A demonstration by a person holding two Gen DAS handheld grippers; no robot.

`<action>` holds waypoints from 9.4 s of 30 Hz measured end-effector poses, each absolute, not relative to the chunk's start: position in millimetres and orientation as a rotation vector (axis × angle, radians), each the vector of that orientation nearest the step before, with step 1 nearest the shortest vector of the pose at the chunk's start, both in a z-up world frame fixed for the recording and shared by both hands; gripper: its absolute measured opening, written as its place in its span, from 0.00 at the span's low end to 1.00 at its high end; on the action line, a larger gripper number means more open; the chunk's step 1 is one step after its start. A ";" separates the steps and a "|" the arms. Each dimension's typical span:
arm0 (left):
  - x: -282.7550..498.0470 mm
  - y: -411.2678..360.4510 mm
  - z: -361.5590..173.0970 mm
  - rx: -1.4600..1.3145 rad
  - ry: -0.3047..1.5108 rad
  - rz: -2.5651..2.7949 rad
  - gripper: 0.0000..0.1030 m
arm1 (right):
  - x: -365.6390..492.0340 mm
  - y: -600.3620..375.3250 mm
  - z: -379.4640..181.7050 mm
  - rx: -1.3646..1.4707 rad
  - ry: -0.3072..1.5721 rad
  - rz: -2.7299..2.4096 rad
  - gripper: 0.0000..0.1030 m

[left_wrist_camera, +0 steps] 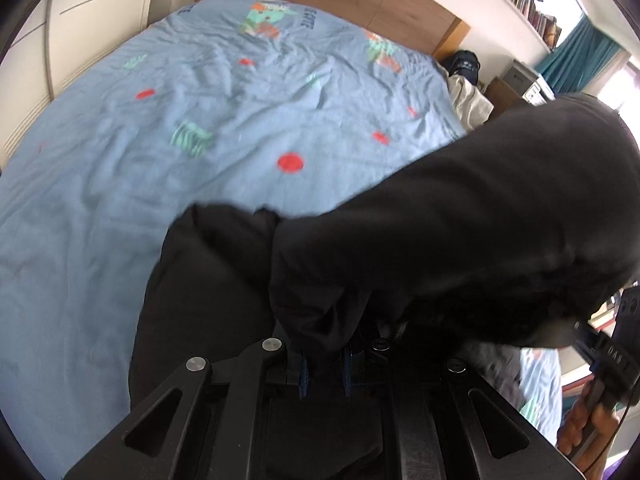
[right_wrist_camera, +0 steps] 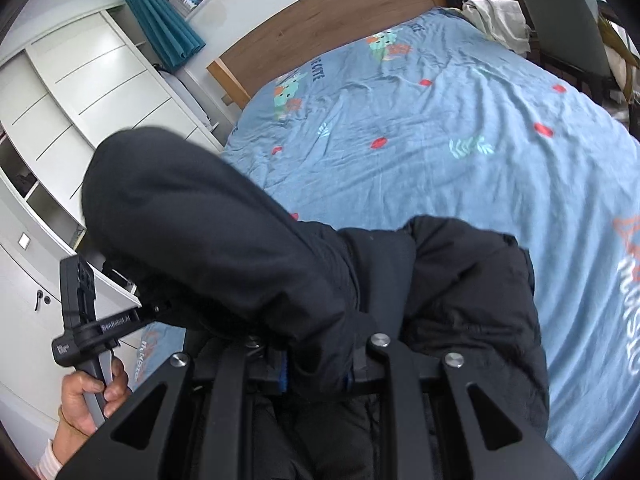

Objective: Fold large clothes

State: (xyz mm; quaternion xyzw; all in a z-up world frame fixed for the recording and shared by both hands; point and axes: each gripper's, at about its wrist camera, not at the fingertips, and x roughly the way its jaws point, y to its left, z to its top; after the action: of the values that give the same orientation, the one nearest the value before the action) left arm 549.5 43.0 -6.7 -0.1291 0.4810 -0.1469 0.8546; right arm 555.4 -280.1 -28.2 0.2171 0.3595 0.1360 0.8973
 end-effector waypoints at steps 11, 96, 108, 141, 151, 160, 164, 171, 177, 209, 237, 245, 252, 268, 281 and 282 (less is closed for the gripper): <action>493.9 44.3 -61.2 -0.157 0.987 -0.337 0.19 | 527.9 -295.2 -86.6 0.433 0.789 0.318 0.21; 292.3 78.3 -25.0 0.094 0.893 -0.156 0.67 | 302.6 -283.0 -73.9 0.075 0.917 0.087 0.65; 216.0 142.1 -15.9 0.043 0.868 -0.086 0.78 | 205.4 -317.6 -60.5 0.157 0.854 0.016 0.71; 105.0 331.7 -50.7 -0.281 0.962 0.179 0.83 | 86.1 -406.7 -121.2 0.381 0.907 -0.079 0.77; 119.3 293.2 -93.8 -0.387 1.060 0.004 0.84 | 107.2 -394.8 -150.4 0.455 0.954 -0.013 0.78; 136.3 257.4 -141.8 -0.462 1.166 -0.111 0.84 | 123.5 -398.6 -180.1 0.522 1.022 0.023 0.85; 141.4 246.3 -154.4 -0.502 1.195 -0.150 0.84 | 135.1 -395.2 -194.0 0.529 1.061 0.054 0.85; 143.0 233.6 -164.7 -0.506 1.214 -0.168 0.85 | 156.0 -390.3 -218.1 0.539 1.145 0.097 0.87; 137.6 233.4 -169.1 -0.500 1.227 -0.162 0.85 | 154.7 -396.0 -235.4 0.612 1.151 0.129 0.88; 97.2 167.1 -144.9 -0.370 1.180 -0.195 0.30 | 137.4 -354.4 -226.7 0.624 1.138 0.240 0.30; 91.8 180.7 -84.3 -0.467 1.032 -0.324 0.09 | 155.8 -328.2 -145.6 0.662 0.940 0.344 0.17; 119.9 195.7 -31.4 -0.559 0.908 -0.391 0.09 | 175.6 -334.4 -103.3 0.738 0.808 0.393 0.16; 166.8 205.9 32.8 -0.609 0.775 -0.443 0.10 | 205.1 -357.5 -55.0 0.796 0.673 0.389 0.15; 415.7 204.1 92.2 -0.746 0.677 -0.330 0.10 | 398.1 -433.8 10.4 0.968 0.476 0.254 0.15; 629.1 159.8 -46.0 -0.722 0.910 -0.129 0.15 | 612.0 -467.2 -100.5 1.094 0.690 0.011 0.18; 638.5 158.1 -63.4 -0.741 0.933 -0.132 0.15 | 622.1 -467.4 -110.9 1.107 0.700 0.011 0.18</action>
State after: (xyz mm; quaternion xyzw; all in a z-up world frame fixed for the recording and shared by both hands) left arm 638.5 158.1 -63.4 -0.3488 0.4389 -0.0621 0.8258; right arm 622.1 -467.4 -110.9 0.5146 0.3254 0.0053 0.7933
